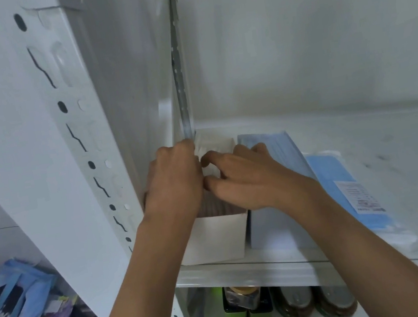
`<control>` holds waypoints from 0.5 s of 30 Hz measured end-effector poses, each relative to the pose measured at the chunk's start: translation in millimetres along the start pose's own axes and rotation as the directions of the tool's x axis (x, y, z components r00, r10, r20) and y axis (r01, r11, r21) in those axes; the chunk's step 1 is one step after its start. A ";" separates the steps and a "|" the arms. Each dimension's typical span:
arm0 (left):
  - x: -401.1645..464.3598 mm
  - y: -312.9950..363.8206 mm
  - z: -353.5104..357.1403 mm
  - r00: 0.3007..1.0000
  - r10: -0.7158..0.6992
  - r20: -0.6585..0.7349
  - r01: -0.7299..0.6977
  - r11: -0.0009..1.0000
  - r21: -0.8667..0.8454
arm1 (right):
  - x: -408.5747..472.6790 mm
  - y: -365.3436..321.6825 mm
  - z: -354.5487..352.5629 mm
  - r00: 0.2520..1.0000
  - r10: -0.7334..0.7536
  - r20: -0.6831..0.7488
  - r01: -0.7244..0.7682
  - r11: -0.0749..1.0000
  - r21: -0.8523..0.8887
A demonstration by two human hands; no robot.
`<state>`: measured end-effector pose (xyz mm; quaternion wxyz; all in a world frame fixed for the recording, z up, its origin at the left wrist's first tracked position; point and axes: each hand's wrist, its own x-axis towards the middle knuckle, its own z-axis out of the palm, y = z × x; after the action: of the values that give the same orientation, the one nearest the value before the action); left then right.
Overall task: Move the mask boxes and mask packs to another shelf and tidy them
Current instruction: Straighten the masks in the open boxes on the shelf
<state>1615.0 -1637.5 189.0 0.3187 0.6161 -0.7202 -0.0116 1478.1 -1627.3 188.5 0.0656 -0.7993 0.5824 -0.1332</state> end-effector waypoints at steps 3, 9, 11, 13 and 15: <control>0.6 -0.5 -1.5 0.998 -0.056 0.026 0.058 0.995 -0.080 | 5.6 -0.8 2.5 0.999 0.049 -0.016 -0.049 0.999 0.010; -0.5 4.7 -7.3 0.999 -0.049 0.016 0.051 0.985 -0.166 | 12.0 -8.9 2.5 0.987 0.150 -0.060 -0.139 0.977 0.164; -0.4 5.3 -10.0 0.998 -0.066 0.014 0.068 0.970 -0.233 | 12.5 -6.3 -5.1 0.972 0.200 -0.122 -0.148 0.928 0.341; -2.6 6.3 -11.7 0.997 -0.074 0.011 0.075 0.965 -0.252 | 12.1 -0.8 -12.3 0.958 0.233 -0.165 -0.123 0.859 0.498; -6.1 6.4 -11.2 0.997 -0.069 0.028 0.074 0.973 -0.217 | 9.7 3.9 -14.9 0.962 0.204 -0.181 -0.087 0.858 0.507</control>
<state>1614.9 -1626.3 197.8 0.3765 0.6028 -0.6951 -0.1080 1473.0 -1636.9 203.1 0.2105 -0.6887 0.5914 -0.3629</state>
